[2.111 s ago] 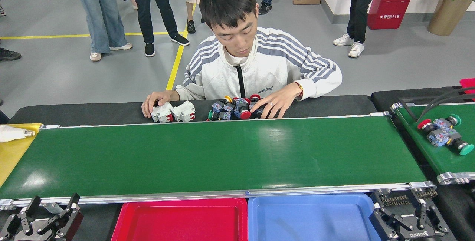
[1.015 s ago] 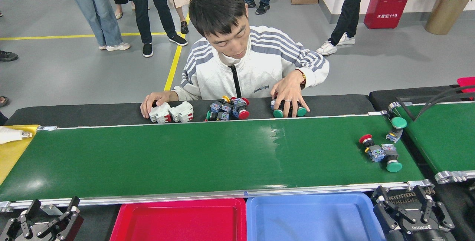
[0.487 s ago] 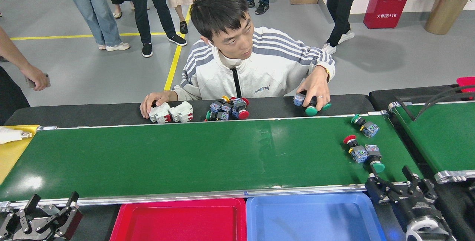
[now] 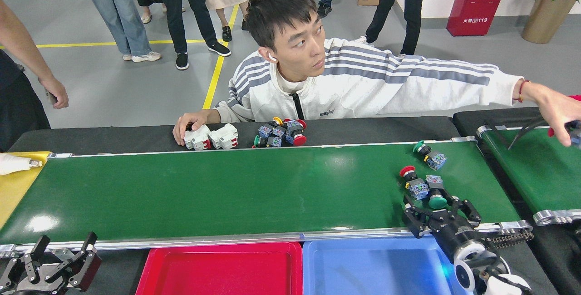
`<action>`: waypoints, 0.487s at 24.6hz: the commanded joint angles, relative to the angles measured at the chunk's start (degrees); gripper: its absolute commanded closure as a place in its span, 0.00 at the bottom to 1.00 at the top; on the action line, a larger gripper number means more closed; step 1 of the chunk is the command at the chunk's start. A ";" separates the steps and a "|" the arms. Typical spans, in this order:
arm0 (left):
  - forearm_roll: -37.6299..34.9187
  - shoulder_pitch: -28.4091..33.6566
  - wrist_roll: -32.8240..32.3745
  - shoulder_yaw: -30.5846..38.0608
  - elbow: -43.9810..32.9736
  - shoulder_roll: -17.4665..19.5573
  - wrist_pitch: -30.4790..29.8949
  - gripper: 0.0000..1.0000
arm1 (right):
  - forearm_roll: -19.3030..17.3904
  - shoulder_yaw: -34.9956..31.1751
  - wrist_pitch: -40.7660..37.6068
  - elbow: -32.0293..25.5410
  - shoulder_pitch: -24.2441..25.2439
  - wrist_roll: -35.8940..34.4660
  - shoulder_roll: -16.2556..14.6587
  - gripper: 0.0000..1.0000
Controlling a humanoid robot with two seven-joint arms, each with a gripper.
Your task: Pick switch part from conveyor to tray
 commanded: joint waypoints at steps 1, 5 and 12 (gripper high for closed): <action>-0.17 -0.56 0.16 -0.62 -0.53 0.34 -0.15 0.00 | 0.07 0.76 0.04 1.87 -2.52 0.08 0.90 0.00; -0.08 -1.00 0.16 -2.20 -0.62 0.52 -0.07 0.00 | 0.07 1.90 -0.04 4.95 -5.16 0.17 2.13 0.24; -0.08 -1.61 0.16 -2.20 0.09 0.52 0.02 0.00 | -0.02 3.39 -0.75 3.89 -5.69 0.08 1.61 0.98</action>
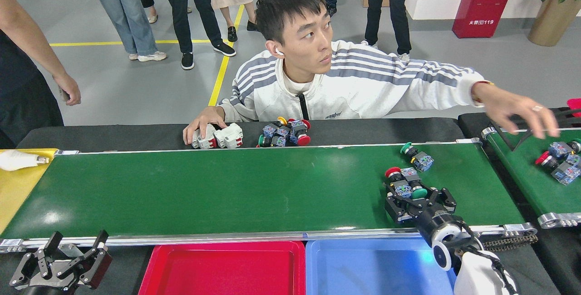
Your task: Pick switch part from conveyor to tray
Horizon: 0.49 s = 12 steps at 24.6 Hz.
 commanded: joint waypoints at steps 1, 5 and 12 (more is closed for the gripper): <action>0.07 -0.91 0.18 0.12 -0.48 0.60 0.19 0.00 | -0.07 -0.07 -0.65 -1.90 -0.86 -0.18 -0.29 0.98; 0.07 -0.73 0.18 0.30 -0.21 0.69 0.19 0.00 | -0.16 0.02 -9.27 -12.37 3.18 -0.54 -0.29 0.98; 0.33 -0.91 0.18 0.21 0.75 2.54 0.19 0.00 | 4.32 10.30 -33.71 -25.64 10.39 1.57 3.66 0.05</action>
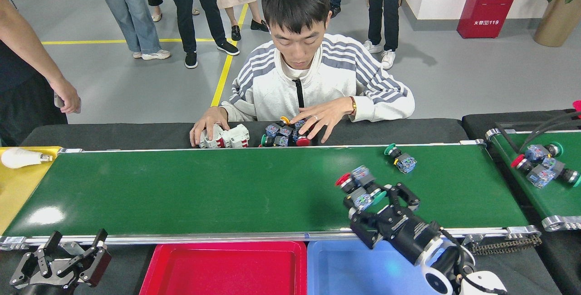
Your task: Pick switch part from conveyor to tray
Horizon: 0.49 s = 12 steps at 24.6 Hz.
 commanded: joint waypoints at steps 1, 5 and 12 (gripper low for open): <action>0.22 -0.31 0.21 0.20 -0.41 0.84 0.13 0.00 | 2.99 3.36 -1.86 -0.25 -0.55 0.78 3.12 0.00; 0.04 -0.22 0.21 0.11 -0.59 0.84 0.04 0.00 | 5.28 4.07 0.95 1.59 -0.55 1.48 7.25 0.00; -0.05 0.13 0.21 0.46 -0.15 0.75 0.22 0.00 | 4.92 -13.69 18.35 -7.64 9.29 0.34 8.83 0.01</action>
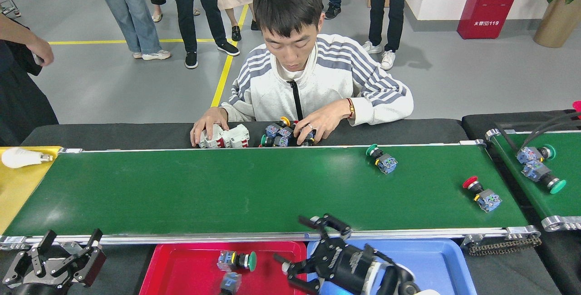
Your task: Pick switch part from conveyor to tray
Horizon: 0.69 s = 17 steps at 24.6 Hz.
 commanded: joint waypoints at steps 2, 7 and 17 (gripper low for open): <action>0.13 -0.26 0.22 0.36 -0.84 0.50 0.12 0.00 | -0.24 -8.76 14.47 -5.00 8.03 -6.96 1.65 0.01; 0.04 -0.43 0.22 0.36 -0.40 0.67 0.12 0.00 | -0.94 -19.57 18.68 -4.65 14.89 -12.58 1.38 0.01; 0.13 -1.05 0.22 0.54 -0.49 0.67 0.12 0.00 | -1.47 -19.66 19.47 2.91 3.90 -6.78 -1.08 0.00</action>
